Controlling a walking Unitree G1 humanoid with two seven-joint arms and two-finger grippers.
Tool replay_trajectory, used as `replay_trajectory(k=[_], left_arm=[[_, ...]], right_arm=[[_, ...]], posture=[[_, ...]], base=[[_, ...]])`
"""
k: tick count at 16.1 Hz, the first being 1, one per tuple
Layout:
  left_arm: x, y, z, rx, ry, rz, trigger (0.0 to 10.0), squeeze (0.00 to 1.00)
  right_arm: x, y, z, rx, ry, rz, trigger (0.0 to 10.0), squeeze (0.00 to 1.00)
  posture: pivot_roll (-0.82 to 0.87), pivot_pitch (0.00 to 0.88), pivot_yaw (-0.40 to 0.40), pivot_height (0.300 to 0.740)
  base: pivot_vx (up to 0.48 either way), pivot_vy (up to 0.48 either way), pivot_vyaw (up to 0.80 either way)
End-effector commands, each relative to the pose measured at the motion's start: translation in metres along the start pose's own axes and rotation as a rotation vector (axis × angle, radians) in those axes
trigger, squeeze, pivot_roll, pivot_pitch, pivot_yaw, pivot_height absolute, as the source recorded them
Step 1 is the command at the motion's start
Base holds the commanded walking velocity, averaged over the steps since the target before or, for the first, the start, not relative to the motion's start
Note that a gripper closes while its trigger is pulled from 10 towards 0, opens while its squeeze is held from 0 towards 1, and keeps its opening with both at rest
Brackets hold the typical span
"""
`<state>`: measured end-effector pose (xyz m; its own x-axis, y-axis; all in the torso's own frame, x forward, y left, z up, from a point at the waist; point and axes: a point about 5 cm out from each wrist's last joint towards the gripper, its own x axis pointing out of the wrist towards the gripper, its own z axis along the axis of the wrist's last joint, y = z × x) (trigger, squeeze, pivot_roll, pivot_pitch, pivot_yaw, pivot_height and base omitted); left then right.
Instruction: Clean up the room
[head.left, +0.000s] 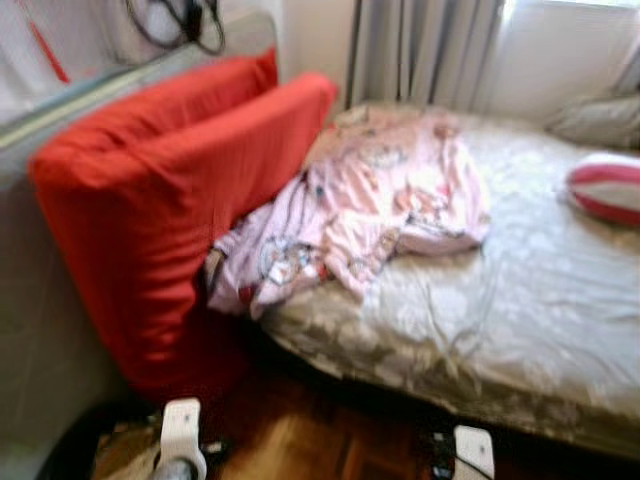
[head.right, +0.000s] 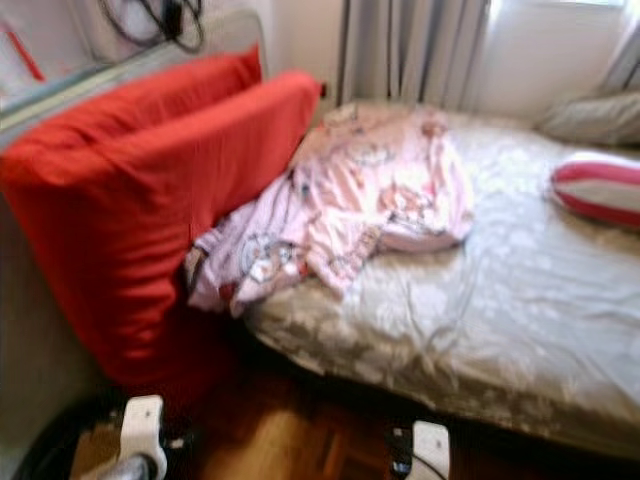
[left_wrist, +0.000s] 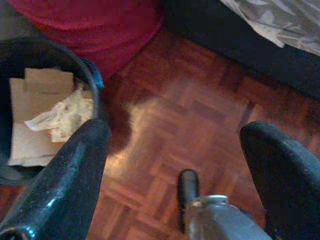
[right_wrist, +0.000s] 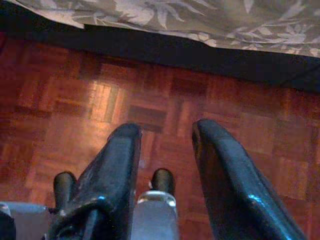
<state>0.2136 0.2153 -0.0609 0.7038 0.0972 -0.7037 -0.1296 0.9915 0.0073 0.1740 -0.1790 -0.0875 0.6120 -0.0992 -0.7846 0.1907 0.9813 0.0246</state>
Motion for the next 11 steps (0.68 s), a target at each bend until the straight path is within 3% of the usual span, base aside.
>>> replay_trajectory(k=[1, 7, 11], left_arm=[[0.0005, -0.0072, -0.0005, -0.007, -0.003, -0.020, 10.0, 0.00], [0.0003, -0.0073, -0.0027, -0.010, 0.010, -0.016, 10.0, 0.00], [-0.0001, -0.0004, -0.0014, -0.020, 0.006, 0.000, 10.0, 0.00]], right_arm=[[-0.0013, -0.0103, -0.0028, -0.007, 0.005, -0.027, 10.0, 0.00], [-0.0007, -0.0104, 0.0015, -0.051, -0.017, -0.015, 10.0, 0.00], [-0.0012, -0.0118, 0.0008, -0.058, -0.024, -0.020, 10.0, 0.00]], posture=[[-0.04, 0.003, 0.020, 0.740], [-0.04, 0.000, 0.018, 0.740], [-0.04, 0.000, 0.021, 0.740]], base=[[0.000, 0.000, 0.00], [0.000, 0.000, 0.00], [0.187, 0.000, 0.67]])
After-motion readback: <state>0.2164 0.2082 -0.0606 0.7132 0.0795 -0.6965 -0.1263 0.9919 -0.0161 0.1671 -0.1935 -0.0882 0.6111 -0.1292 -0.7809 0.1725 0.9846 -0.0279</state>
